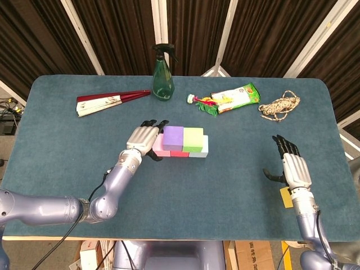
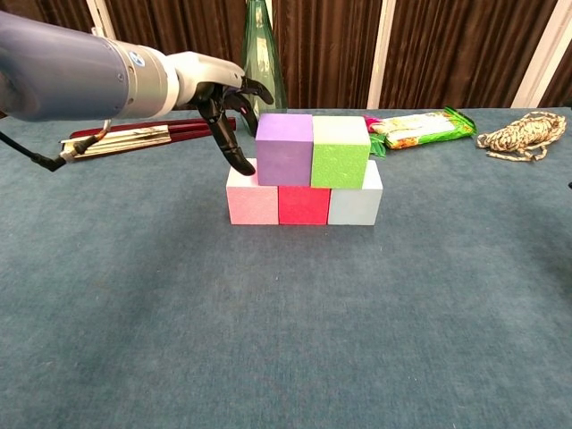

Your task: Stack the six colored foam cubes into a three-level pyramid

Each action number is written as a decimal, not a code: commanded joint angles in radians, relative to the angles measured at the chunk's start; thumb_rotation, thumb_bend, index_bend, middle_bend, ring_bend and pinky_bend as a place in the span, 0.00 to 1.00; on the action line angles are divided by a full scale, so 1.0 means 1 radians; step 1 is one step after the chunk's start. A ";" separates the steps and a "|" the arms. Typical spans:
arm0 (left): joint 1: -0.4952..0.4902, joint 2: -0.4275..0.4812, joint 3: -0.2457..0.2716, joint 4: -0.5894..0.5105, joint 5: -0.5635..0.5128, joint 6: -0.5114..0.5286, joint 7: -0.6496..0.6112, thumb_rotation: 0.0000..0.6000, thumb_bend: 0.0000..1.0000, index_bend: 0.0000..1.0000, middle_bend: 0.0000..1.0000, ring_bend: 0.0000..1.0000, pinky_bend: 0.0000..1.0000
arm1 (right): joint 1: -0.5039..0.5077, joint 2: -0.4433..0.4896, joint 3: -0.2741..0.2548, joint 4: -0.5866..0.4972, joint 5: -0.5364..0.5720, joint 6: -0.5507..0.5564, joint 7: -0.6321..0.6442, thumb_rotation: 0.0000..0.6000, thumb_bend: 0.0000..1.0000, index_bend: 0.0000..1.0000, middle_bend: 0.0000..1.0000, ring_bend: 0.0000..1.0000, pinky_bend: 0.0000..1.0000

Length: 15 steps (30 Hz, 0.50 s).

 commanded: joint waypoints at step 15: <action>-0.003 0.004 0.000 -0.008 -0.010 0.004 0.011 1.00 0.19 0.00 0.23 0.05 0.06 | 0.000 0.002 -0.001 -0.006 0.000 -0.001 0.000 1.00 0.31 0.00 0.00 0.00 0.00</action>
